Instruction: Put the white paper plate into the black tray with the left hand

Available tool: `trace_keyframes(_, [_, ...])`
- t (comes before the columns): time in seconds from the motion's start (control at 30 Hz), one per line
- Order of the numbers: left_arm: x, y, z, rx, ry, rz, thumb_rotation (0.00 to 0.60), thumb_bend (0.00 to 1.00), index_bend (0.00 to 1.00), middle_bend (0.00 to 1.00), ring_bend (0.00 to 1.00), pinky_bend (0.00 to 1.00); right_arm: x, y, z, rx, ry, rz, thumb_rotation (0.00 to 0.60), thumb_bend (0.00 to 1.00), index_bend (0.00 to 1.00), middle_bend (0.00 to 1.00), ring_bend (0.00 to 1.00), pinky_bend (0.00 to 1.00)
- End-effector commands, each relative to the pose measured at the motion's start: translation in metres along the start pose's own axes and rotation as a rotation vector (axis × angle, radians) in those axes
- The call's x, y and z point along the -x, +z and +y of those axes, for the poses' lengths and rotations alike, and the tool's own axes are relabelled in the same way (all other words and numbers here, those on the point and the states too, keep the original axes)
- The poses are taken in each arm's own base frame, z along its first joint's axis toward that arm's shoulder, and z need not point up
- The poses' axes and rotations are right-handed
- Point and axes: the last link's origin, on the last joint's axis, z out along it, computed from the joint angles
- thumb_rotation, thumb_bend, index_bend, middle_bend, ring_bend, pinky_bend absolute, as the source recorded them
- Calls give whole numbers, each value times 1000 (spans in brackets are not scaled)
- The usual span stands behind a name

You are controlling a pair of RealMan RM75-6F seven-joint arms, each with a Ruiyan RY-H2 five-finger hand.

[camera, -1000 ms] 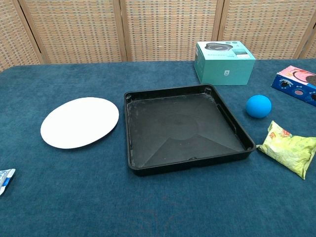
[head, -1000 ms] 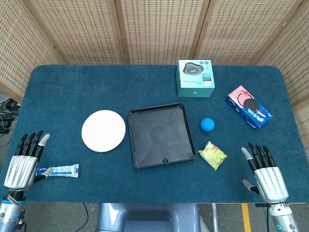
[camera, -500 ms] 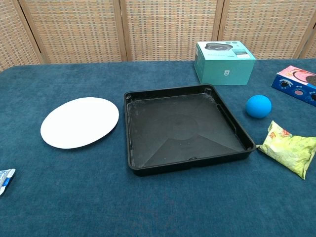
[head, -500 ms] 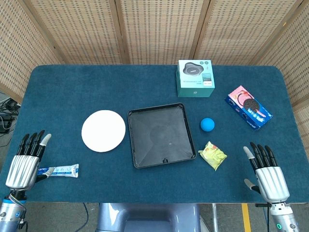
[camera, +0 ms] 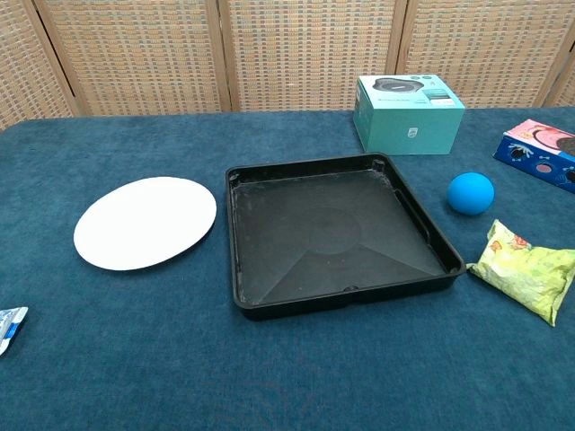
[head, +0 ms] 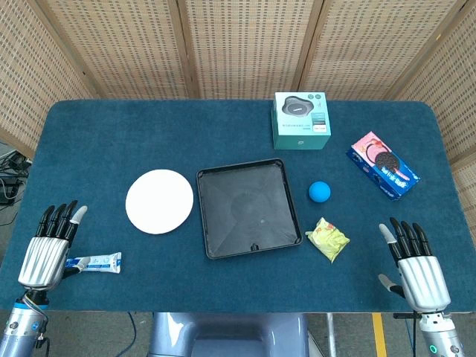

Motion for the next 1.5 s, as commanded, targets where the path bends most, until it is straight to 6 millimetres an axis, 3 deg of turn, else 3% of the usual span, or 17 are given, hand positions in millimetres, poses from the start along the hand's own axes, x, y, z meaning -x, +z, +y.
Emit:
trace_keyframes(0.03, [3,5,4,14,-4,2,600,95,0,0,0,0,-2,0,1,5,9,9,600,153,56,0,0,0])
trace_keyframes(0.4, [30,37,23,100,44,-33,600,123,0,0,0,0,-7,-1,3,7,26,22,600,153,59,0,0,0])
trace_keyframes(0.73, [57,63,38,147,68,-103,600,288,0,0,0,0,-7,-1,4,10,28,22,600,153,59,0,0,0])
trace_keyframes(0.97, [79,71,50,182,106,-149,600,334,0,0,0,0,-7,0,5,13,30,25,600,153,59,0,0,0])
trace_keyframes(1.3, [104,85,59,211,147,-185,600,334,0,0,0,0,-8,0,6,19,35,26,600,152,59,0,0,0])
trace_keyframes(1.5, [107,93,63,219,154,-155,600,334,1,0,0,0,-8,0,7,22,38,27,600,153,59,0,0,0])
